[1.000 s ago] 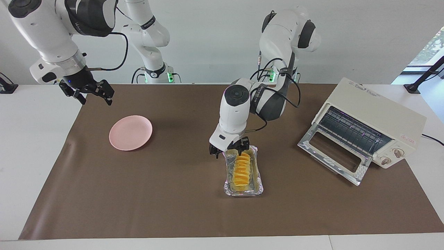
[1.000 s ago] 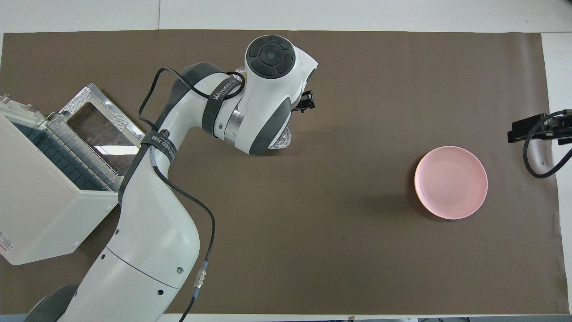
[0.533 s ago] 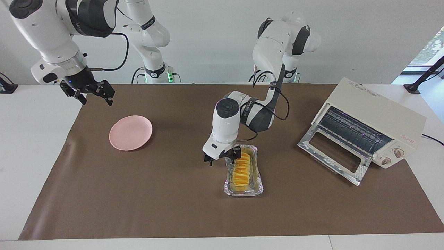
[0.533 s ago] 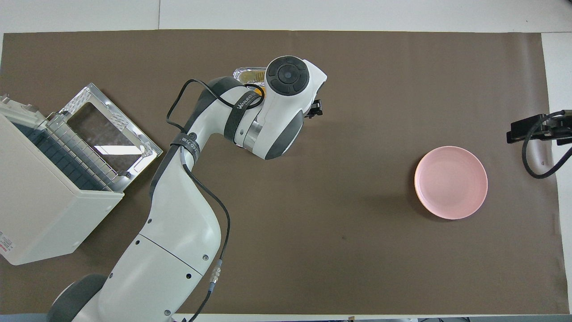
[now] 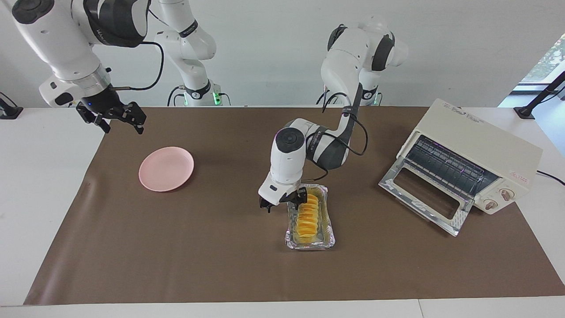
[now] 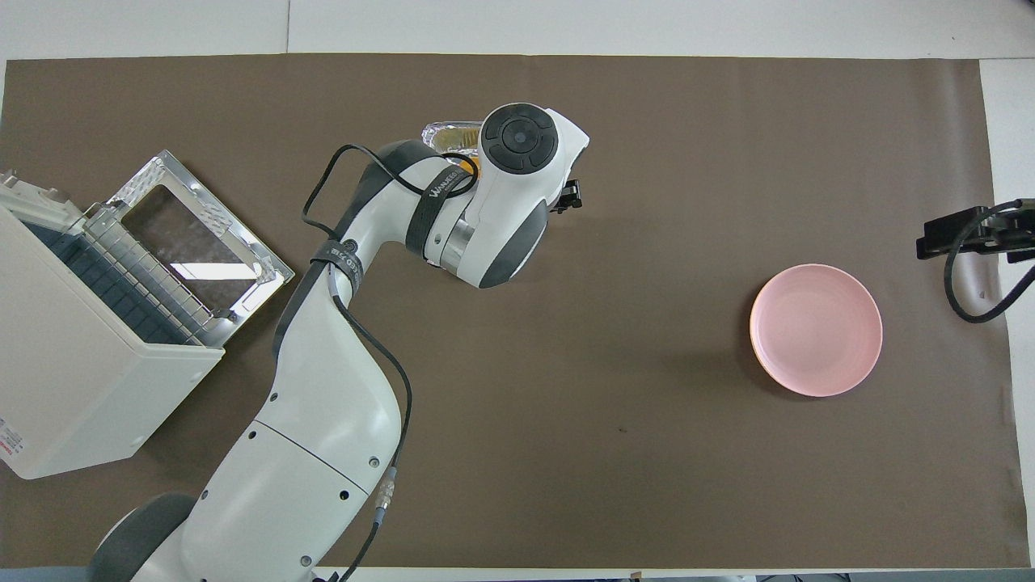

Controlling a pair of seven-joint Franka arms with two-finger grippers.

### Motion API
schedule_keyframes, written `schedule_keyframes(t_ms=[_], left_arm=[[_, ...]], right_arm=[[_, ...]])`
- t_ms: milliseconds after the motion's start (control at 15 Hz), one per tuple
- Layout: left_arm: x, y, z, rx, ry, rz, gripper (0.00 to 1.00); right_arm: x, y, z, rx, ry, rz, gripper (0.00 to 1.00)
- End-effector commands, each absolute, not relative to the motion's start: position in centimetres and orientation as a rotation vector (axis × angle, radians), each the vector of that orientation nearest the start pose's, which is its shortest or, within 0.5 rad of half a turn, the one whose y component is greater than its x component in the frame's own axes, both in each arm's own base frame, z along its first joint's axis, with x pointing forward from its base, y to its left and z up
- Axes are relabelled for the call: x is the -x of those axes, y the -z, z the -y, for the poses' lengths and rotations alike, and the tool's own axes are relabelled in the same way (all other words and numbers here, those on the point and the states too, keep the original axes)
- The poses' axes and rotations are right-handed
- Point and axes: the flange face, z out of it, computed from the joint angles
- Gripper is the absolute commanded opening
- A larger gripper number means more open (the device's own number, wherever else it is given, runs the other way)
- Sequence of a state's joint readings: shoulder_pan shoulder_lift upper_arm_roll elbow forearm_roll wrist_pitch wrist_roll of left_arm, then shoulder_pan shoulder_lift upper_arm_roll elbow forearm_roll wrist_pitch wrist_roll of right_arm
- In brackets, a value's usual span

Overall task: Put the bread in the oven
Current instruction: 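Grasp the foil tray rim with the left gripper and lift it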

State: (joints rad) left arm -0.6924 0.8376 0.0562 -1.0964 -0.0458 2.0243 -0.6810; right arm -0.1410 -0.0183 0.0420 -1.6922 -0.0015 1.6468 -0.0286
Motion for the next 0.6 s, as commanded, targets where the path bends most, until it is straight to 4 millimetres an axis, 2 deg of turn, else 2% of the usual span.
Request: schedule_keyframes(t_ms=[0,200,267,333,400,467,533], left_arm=[[-61.17,-31.83,47.48,3.187,0.121,0.092,1.00],[-60.70,-31.36,47.68,3.177,0.099,0.086,0.90],[-60.52,-31.29,47.86,3.180,0.093,0.087,0.77],[-60.50,-31.24,47.82,3.179,0.084,0.120,0.49],[-60.41,-31.17,47.80,3.178,0.067,0.159,0.10],[-60.39,-31.09,47.60,3.172,0.044,0.169,0.00],[-60.30,-31.11,47.48,3.162,0.021,0.181,0.00]], right_arm=[[-54.17,-58.66,5.51,3.163,-0.029,-0.123,1.00],[-54.19,-58.67,5.34,3.164,-0.029,-0.118,1.00],[-54.19,-58.67,5.34,3.164,-0.029,-0.118,1.00],[-54.19,-58.67,5.34,3.164,-0.029,-0.118,1.00],[-54.19,-58.67,5.34,3.164,-0.029,-0.118,1.00],[-54.19,-58.67,5.34,3.164,-0.029,-0.118,1.00],[-54.19,-58.67,5.34,3.164,-0.029,-0.118,1.00]])
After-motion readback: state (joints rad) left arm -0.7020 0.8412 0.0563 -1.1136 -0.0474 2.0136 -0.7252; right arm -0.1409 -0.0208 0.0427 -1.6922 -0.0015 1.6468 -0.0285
